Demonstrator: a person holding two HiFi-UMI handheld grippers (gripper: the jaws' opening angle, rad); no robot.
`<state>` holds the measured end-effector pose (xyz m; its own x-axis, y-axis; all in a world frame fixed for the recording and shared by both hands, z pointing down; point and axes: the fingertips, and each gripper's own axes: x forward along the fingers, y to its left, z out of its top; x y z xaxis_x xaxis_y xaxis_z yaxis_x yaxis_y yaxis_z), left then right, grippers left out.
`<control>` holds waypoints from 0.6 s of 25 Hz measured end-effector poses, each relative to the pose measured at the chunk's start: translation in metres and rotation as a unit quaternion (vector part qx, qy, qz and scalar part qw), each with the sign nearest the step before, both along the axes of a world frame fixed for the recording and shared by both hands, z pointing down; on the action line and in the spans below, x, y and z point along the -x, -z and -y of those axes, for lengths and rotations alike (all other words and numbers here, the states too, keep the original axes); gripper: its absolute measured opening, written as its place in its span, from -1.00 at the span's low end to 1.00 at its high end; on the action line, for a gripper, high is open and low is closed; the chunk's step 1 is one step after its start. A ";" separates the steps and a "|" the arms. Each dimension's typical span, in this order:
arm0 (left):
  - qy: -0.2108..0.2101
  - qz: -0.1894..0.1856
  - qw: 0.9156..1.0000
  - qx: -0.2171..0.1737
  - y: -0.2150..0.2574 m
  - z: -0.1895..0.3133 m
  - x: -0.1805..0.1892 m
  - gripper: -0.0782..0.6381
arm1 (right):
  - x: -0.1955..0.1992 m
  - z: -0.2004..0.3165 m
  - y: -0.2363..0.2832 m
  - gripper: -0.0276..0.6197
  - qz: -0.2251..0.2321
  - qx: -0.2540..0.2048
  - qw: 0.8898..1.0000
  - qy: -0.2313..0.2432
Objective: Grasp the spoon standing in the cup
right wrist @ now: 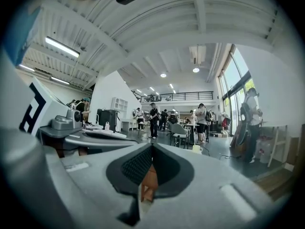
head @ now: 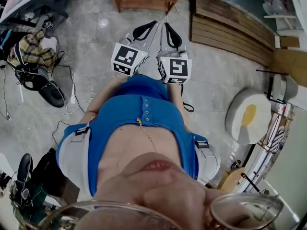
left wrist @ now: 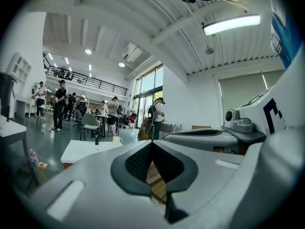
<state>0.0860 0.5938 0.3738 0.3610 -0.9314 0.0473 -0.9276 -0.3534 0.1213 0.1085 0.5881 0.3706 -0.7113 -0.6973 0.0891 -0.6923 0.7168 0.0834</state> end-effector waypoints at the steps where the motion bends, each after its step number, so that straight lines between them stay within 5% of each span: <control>1: -0.002 -0.002 1.000 0.000 -0.001 0.004 0.006 -0.79 | 0.006 0.004 -0.001 -0.91 -0.002 0.000 1.000 -0.002; 15: -0.016 -0.014 1.000 0.008 -0.007 0.035 0.058 -0.79 | 0.050 0.030 -0.006 -0.91 -0.017 0.015 0.999 -0.028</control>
<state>0.0275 0.5588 0.3812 0.3923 -0.9184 0.0506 -0.9118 -0.3811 0.1529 0.0585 0.5576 0.3770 -0.6671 -0.7328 0.1340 -0.7287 0.6793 0.0872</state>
